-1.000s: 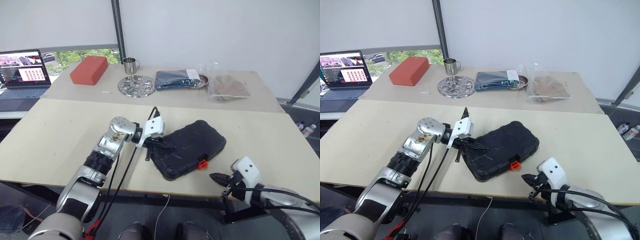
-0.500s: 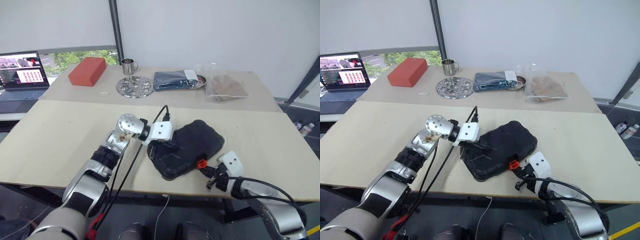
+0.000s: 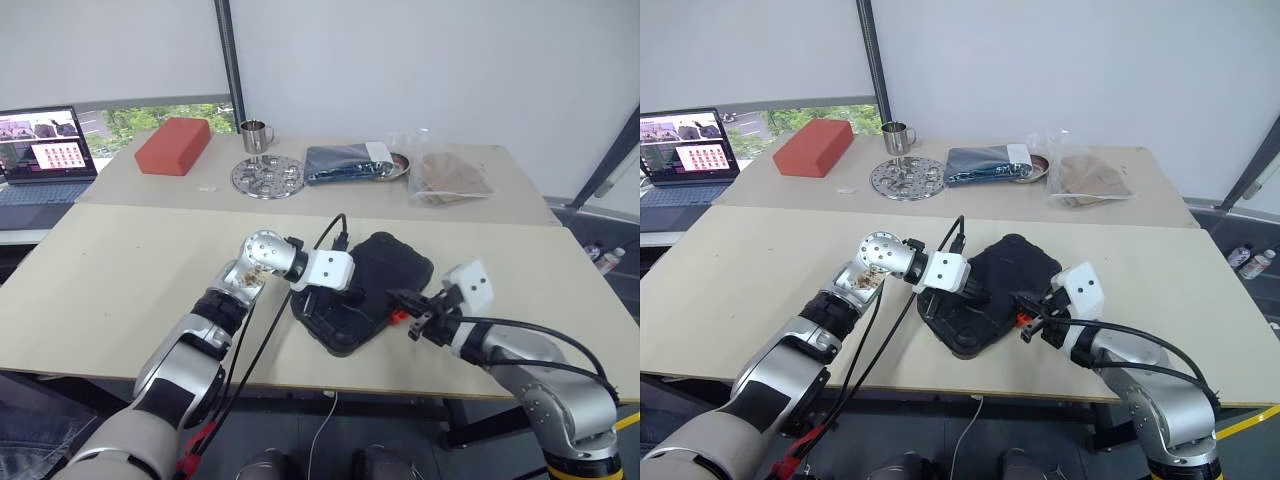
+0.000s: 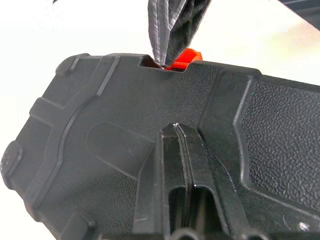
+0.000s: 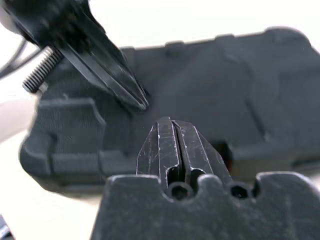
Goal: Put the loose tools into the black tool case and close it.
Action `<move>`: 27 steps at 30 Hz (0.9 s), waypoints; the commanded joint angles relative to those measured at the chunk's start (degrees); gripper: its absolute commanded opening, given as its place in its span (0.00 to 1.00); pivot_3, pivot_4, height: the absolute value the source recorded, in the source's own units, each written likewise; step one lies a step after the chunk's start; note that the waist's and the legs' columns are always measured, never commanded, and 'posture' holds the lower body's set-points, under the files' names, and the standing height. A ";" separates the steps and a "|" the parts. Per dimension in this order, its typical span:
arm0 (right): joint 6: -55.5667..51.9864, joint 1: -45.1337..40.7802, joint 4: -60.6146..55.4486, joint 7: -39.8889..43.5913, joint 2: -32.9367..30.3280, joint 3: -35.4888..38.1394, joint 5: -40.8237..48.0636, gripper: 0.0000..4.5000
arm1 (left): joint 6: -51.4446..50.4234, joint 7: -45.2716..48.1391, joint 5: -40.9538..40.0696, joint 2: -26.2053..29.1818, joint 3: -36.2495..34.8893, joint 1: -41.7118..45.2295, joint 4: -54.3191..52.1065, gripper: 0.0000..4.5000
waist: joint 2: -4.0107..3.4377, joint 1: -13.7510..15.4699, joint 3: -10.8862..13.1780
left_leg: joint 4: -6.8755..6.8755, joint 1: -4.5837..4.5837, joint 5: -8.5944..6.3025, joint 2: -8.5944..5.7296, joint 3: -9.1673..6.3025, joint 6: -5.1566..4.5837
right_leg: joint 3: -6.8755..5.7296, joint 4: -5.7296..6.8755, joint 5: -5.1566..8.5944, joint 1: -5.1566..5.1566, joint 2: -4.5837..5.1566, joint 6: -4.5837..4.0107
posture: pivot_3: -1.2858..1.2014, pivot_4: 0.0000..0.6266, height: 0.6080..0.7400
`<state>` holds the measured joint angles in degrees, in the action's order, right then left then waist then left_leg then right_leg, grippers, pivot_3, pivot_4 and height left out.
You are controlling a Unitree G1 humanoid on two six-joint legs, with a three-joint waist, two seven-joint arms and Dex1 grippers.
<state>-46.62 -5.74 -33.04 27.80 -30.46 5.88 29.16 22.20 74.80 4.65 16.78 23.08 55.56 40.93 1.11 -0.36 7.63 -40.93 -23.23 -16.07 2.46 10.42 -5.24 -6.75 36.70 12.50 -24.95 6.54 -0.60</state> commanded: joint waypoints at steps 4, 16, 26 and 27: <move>-0.13 5.83 -3.94 3.13 -5.72 7.89 2.68 0.00 | -1.96 0.52 3.57 2.08 2.08 -2.74 4.31 0.00 | 0.03 0.07 -0.02 | 0.02 0.05 -0.04 0.02 -0.03 -0.06 | -0.04 -0.01 0.16 0.05 -0.01 0.27 | 0.52 0.24 0.97; 4.09 1.99 3.71 2.52 -3.76 -1.78 -3.70 0.00 | -2.02 -0.13 3.53 1.83 1.89 -2.38 4.66 0.00 | 0.03 -0.27 -0.05 | 0.03 0.15 -0.20 0.04 -0.12 -0.33 | -0.02 0.01 0.19 0.10 0.01 0.35 | 0.52 0.24 0.97; 4.03 -3.31 5.83 1.72 -0.26 -5.01 -4.90 0.00 | -2.17 -0.09 3.25 1.09 1.89 -2.09 5.34 0.00 | 0.03 -0.89 -0.05 | 0.03 0.14 -0.14 0.15 -0.13 -0.23 | -0.03 0.04 0.13 0.04 -0.01 0.25 | 0.52 0.24 0.97; 4.34 -3.29 6.05 1.79 -0.19 -5.11 -5.29 0.00 | -2.22 -0.10 3.22 1.03 1.87 -2.06 5.41 0.00 | 0.03 -0.89 -0.05 | 0.04 0.15 -0.14 0.15 -0.13 -0.23 | -0.02 0.04 0.13 0.04 -0.02 0.25 | 0.52 0.24 0.97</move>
<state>-44.38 -6.54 -25.28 29.47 -31.58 1.22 23.45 21.32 73.74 4.63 18.07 22.06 55.89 43.12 1.14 -1.25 7.58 -40.89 -23.08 -16.20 2.62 10.30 -5.47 -6.77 36.74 12.63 -24.91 6.52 -0.35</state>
